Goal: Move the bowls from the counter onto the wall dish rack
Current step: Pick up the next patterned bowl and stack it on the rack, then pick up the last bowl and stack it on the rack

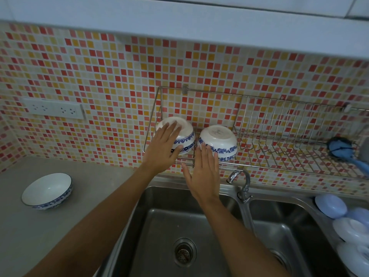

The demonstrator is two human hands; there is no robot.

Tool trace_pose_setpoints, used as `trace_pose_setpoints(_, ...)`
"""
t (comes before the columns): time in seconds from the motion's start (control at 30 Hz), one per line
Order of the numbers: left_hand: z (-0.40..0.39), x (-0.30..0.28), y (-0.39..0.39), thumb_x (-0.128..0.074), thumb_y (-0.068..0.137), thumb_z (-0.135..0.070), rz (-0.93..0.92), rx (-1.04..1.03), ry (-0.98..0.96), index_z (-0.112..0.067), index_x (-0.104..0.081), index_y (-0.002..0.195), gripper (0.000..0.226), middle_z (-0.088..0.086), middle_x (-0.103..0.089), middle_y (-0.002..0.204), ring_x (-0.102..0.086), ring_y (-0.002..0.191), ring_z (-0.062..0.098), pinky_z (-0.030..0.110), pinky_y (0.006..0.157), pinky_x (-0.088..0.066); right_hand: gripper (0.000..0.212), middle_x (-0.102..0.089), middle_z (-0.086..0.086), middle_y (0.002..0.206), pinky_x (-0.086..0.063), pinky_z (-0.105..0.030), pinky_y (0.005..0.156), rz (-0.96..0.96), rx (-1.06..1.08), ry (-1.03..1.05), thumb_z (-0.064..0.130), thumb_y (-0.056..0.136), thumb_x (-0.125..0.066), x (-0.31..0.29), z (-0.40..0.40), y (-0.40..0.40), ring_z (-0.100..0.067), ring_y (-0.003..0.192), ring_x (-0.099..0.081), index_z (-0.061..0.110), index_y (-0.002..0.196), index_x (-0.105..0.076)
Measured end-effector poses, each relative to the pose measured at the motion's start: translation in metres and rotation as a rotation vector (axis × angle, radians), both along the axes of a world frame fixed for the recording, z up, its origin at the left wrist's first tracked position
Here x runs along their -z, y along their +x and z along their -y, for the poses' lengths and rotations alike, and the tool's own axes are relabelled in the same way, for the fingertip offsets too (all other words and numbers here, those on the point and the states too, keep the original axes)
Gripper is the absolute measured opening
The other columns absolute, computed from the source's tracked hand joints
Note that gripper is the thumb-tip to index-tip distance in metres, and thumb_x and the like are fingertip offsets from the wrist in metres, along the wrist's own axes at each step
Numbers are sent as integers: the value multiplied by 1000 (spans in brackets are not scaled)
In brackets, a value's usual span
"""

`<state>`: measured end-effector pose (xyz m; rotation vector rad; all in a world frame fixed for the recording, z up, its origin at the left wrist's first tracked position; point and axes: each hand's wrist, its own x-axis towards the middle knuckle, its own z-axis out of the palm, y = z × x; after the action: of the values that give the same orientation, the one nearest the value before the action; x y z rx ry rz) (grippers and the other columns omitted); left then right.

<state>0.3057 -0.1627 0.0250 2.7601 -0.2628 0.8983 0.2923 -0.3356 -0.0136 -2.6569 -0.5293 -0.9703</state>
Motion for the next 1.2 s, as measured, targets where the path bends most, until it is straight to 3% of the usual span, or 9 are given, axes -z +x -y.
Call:
trace_pose_setpoints(0.17, -7, 14, -23, -29, 100, -38, 47, -4, -7, -17, -39, 142, 48, 8, -41, 149, -33, 141, 24, 49, 118, -22, 76, -31, -15, 154, -5, -39, 120, -74, 35, -3, 60, 96, -32, -7, -2, -6, -25, 146, -20, 4, 148, -29)
trace_pose_setpoints(0.27, -11, 16, -34, -16, 99, -43, -56, -31, 78, -23, -19, 149, 54, 0, -20, 158, -16, 147, 17, 43, 120, -2, 78, -30, -17, 154, -10, -40, 120, -103, 34, -6, 60, 96, -27, -11, -1, -9, -26, 146, -21, 1, 148, -27)
trace_pose_setpoints(0.37, -11, 12, -36, -9, 97, -48, -149, -54, 100, -25, -3, 150, 57, -4, -3, 160, -1, 147, 12, 44, 121, -1, 79, -29, -20, 154, -12, -41, 120, -132, 49, -5, 60, 96, -27, -16, -4, -10, -29, 146, -21, -1, 147, -26)
trace_pose_setpoints(0.57, -6, 4, -36, -5, 97, -51, -281, -90, 112, -23, 2, 151, 61, -2, 6, 161, 5, 148, 18, 46, 121, 2, 86, -23, -20, 156, -7, -40, 121, -249, 98, -19, 65, 94, -18, -28, -9, -9, -28, 147, -16, -1, 148, -21)
trace_pose_setpoints(0.7, -11, 11, -52, 6, 93, -53, -233, -92, 117, -19, 0, 151, 67, 2, 2, 161, 5, 148, 20, 39, 119, 8, 74, -20, -17, 158, -7, -47, 121, -153, 65, -2, 57, 97, -26, -14, -6, -14, -29, 148, -12, 6, 150, -23)
trace_pose_setpoints(0.83, -30, 35, -84, -11, 101, -41, -184, -56, 4, -24, 3, 150, 54, -1, 6, 160, 12, 147, 16, 34, 119, 9, 72, 3, -18, 161, -11, -52, 118, -133, 39, 22, 51, 96, -34, 14, -19, -40, -35, 148, 6, 16, 154, -7)
trace_pose_setpoints(0.93, -63, 63, -110, -17, 102, -38, -212, -118, 28, -25, 4, 149, 54, 2, 8, 159, 11, 147, 22, 40, 119, 6, 73, 16, -18, 159, -25, -54, 112, -224, -10, 49, 49, 94, -41, 37, -48, -59, -38, 146, 8, 25, 154, -7)
trace_pose_setpoints(1.03, -116, 85, -140, -6, 97, -49, -357, -249, -5, -25, 4, 151, 59, 3, 10, 160, 16, 145, 24, 49, 119, 4, 68, 13, -19, 159, -23, -54, 113, -340, -84, -6, 50, 95, -41, 62, -92, -72, -40, 146, 6, 27, 153, -13)
trace_pose_setpoints(1.2, -221, 113, -189, 3, 94, -54, -493, -502, -77, -19, -20, 149, 70, 12, -19, 158, -17, 145, 35, 59, 113, -13, 64, -8, -22, 159, -17, -51, 117, -494, -247, -89, 45, 95, -46, 86, -191, -101, -40, 147, -5, 20, 151, -26)
